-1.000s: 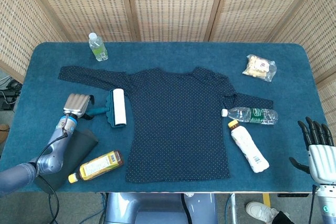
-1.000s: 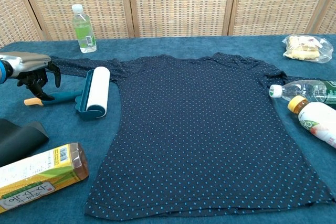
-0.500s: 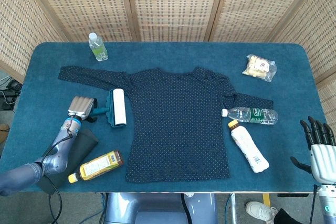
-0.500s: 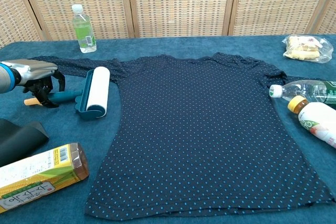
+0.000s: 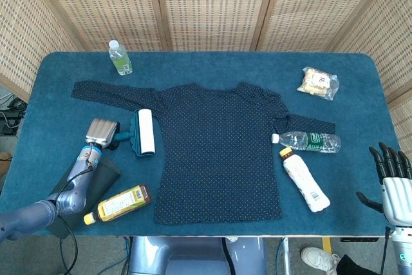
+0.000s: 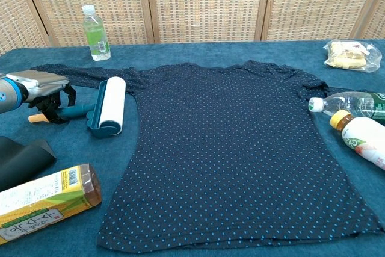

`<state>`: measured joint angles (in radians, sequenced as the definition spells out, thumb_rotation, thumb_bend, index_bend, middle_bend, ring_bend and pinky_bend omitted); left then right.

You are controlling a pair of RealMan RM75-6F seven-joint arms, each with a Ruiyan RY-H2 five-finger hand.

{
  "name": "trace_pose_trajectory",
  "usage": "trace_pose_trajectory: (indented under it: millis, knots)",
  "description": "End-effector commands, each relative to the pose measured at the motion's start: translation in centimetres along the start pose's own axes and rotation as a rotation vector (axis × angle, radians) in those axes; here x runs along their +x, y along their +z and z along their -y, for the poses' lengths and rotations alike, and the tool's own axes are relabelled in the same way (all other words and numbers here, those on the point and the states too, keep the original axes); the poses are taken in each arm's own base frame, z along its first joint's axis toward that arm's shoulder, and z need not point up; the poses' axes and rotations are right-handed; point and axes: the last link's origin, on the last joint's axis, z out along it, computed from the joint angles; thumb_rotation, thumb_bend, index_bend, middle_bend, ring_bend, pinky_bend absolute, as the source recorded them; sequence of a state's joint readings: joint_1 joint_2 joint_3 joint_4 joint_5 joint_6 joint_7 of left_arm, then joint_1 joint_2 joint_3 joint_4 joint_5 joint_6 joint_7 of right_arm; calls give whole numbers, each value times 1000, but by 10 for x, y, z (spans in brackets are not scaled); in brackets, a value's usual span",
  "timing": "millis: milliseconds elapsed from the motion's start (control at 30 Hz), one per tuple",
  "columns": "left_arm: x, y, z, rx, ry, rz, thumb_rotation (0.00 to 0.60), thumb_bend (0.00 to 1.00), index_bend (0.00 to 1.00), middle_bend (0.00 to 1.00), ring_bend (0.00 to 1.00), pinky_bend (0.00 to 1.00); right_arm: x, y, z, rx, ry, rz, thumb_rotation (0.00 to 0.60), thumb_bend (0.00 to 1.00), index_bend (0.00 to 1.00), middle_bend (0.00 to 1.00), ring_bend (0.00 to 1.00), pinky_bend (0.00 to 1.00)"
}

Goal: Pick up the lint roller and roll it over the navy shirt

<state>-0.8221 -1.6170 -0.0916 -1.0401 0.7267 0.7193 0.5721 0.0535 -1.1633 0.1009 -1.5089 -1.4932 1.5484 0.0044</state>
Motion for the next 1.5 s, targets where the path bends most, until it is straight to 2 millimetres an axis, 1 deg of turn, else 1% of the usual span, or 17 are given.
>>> trace_pose_trajectory:
  millis: [33, 67, 133, 233, 400, 567, 767, 833, 867, 1067, 1200, 1233, 1500]
  knots:
    - [1, -1, 0, 0, 5, -9, 600, 827, 741, 823, 669, 686, 1, 0, 0, 1, 3, -3, 600, 93, 0, 0, 0, 0]
    - [2, -1, 0, 0, 6, -17, 600, 835, 780, 825, 669, 686, 1, 0, 0, 2, 4, -4, 600, 93, 0, 0, 0, 0]
    - [5, -2, 1, 0, 10, -30, 600, 838, 813, 825, 669, 686, 2, -1, 0, 3, 4, -6, 600, 92, 0, 0, 0, 0]
    - [14, -4, 3, -7, 27, -62, 600, 840, 828, 825, 669, 685, 3, -1, 0, 1, 8, -8, 600, 92, 0, 0, 0, 0]
    - [36, -8, 7, -47, 108, -74, 600, 832, 843, 825, 669, 682, 4, -1, 0, 1, 10, -8, 600, 92, 2, 0, 0, 0]
    - [61, -12, 3, -89, 162, -87, 600, 808, 846, 825, 669, 679, 5, 0, 0, 0, 15, -10, 600, 92, 2, 0, 0, 0]
    - [76, -17, -6, -157, 212, -50, 600, 761, 847, 825, 669, 672, 6, 0, -2, -4, 21, -10, 600, 92, 2, 0, 0, 0]
    - [82, -17, -10, -173, 249, -42, 600, 750, 847, 825, 669, 671, 7, 1, -2, -7, 25, -14, 600, 92, 2, 0, 0, 0]
    - [87, -17, -15, -190, 281, -36, 600, 749, 847, 825, 669, 669, 8, 1, -4, -11, 28, -15, 600, 92, 2, 0, 0, 0]
    - [105, -15, -32, -196, 333, 5, 600, 717, 848, 825, 669, 663, 7, 2, -6, -21, 34, -5, 600, 92, 2, 0, 0, 0]
    - [111, -14, -42, -187, 357, 20, 600, 718, 848, 825, 669, 663, 6, 3, -8, -27, 38, -1, 600, 92, 2, 0, 0, 0]
    - [115, -13, -47, -184, 388, 24, 600, 719, 848, 825, 669, 663, 5, 3, -9, -32, 41, 2, 600, 92, 2, 0, 0, 0]
    - [125, -9, -71, -138, 473, 62, 600, 724, 850, 825, 669, 663, 4, 5, -16, -53, 57, 13, 600, 92, 2, 0, 0, 0]
